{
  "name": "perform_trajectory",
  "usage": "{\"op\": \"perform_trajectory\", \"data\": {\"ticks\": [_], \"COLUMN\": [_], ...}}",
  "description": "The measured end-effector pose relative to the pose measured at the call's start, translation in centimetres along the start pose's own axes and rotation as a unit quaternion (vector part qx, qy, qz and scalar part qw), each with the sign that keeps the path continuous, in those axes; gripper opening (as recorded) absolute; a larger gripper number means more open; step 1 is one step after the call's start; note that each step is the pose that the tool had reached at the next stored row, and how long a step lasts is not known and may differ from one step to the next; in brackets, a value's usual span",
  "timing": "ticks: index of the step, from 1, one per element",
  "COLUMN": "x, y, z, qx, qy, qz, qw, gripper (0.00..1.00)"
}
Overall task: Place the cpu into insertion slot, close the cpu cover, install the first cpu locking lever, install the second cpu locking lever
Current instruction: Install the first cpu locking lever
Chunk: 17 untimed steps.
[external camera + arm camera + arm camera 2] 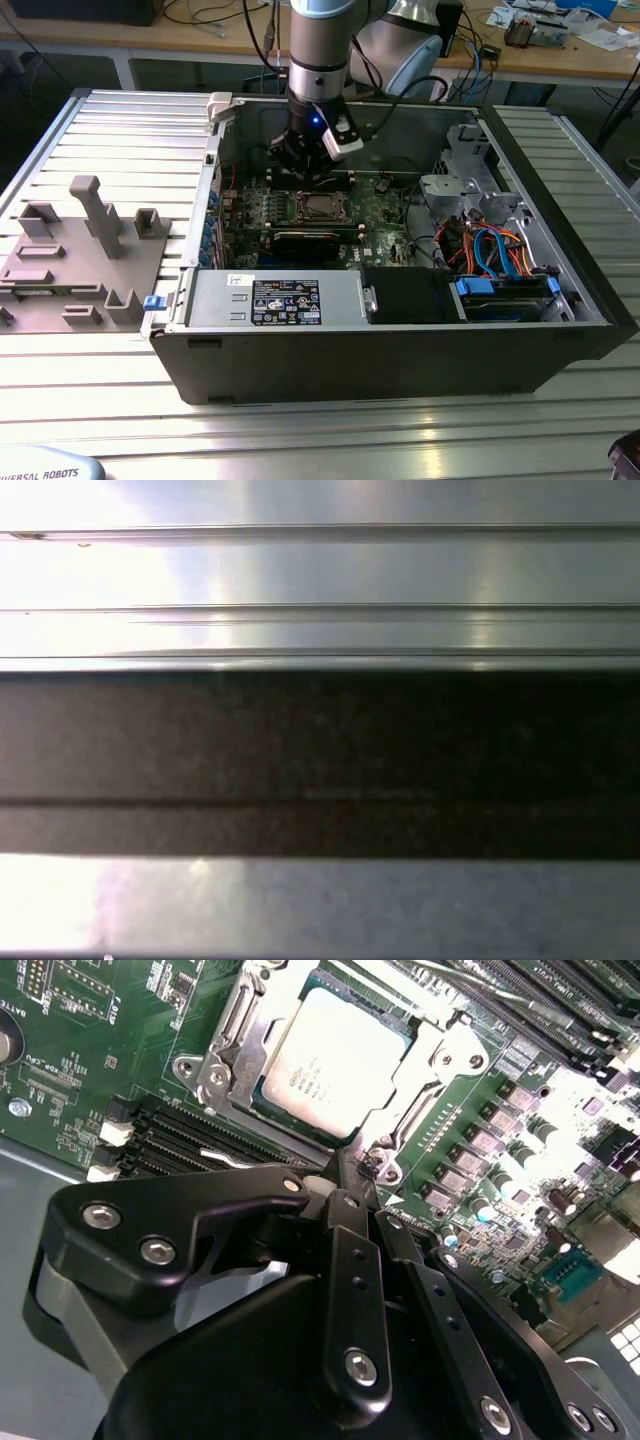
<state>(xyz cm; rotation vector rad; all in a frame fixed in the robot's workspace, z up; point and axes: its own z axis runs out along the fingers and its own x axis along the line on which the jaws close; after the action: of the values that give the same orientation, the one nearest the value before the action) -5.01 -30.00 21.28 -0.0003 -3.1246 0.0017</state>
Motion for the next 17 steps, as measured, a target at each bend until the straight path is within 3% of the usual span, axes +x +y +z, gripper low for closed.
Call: {"op": "perform_trajectory", "data": {"ticks": [7, 11, 17], "x": [-0.19, -1.25, -2.19], "y": [0.28, 0.28, 0.29], "z": [0.04, 0.19, 0.46], "qx": [0.0001, 0.0003, 0.0013], "qy": [0.0000, 0.0002, 0.0003], "qz": [-0.011, -0.015, -0.016], "qw": [0.9999, 0.9999, 0.9999], "gripper": [0.11, 0.11, 0.11]}}
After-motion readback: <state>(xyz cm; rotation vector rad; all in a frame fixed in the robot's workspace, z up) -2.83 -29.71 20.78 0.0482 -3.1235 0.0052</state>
